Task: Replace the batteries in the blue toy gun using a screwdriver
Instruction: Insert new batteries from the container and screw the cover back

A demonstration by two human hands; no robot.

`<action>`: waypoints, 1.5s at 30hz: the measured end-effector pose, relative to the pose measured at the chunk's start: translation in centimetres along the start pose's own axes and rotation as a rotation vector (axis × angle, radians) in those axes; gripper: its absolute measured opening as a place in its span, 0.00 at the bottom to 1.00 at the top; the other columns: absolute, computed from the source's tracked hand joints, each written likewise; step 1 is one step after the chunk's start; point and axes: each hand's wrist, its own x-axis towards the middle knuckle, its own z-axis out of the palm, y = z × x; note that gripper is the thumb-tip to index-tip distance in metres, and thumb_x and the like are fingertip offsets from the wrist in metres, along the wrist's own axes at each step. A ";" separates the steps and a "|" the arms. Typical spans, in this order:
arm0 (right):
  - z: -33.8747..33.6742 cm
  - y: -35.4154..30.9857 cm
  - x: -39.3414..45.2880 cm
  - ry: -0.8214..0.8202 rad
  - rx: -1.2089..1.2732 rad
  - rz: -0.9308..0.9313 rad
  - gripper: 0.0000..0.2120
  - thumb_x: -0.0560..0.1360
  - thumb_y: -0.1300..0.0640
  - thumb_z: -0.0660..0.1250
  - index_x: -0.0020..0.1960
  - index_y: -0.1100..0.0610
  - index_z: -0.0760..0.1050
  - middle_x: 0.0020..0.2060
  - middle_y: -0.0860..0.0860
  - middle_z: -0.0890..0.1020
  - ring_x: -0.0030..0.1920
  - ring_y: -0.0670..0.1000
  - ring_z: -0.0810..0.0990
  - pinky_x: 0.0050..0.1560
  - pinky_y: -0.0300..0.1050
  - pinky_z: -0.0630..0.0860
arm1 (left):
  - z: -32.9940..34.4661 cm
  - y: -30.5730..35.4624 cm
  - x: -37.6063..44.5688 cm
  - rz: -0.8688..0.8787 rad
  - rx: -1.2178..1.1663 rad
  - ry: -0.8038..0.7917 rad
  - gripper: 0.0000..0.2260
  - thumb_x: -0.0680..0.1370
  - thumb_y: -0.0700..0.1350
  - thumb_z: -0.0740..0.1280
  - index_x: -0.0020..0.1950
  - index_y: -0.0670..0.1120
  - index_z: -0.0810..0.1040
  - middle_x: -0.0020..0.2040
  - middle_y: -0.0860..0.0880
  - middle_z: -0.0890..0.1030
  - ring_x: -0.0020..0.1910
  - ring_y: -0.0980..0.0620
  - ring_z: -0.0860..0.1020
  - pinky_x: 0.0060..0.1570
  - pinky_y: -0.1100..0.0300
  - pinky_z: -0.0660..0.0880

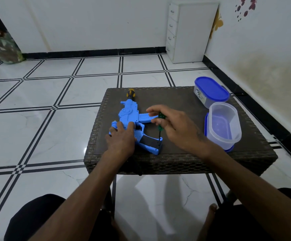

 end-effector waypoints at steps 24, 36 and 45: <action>-0.1 0.2 0.1 -0.064 -0.016 0.008 0.15 0.81 0.64 0.57 0.64 0.52 0.73 0.56 0.48 0.80 0.54 0.43 0.80 0.55 0.39 0.76 | -0.1 -0.1 -0.1 0.002 -0.004 -0.003 0.18 0.81 0.49 0.61 0.70 0.51 0.62 0.73 0.40 0.57 0.72 0.35 0.60 0.70 0.39 0.62; 0.1 0.3 -0.1 -0.045 -0.098 -0.079 0.16 0.77 0.70 0.58 0.56 0.56 0.78 0.62 0.49 0.76 0.61 0.45 0.76 0.58 0.35 0.72 | 0.0 0.0 -0.1 0.000 -0.003 0.000 0.18 0.81 0.49 0.61 0.70 0.51 0.62 0.73 0.40 0.57 0.71 0.34 0.60 0.69 0.39 0.62; 0.7 -0.4 -0.3 0.018 -0.351 -0.104 0.05 0.80 0.52 0.63 0.48 0.53 0.73 0.41 0.45 0.76 0.41 0.46 0.73 0.40 0.44 0.73 | 0.2 -0.1 0.0 0.006 0.004 0.013 0.18 0.81 0.49 0.61 0.70 0.51 0.62 0.72 0.40 0.58 0.70 0.35 0.62 0.67 0.40 0.64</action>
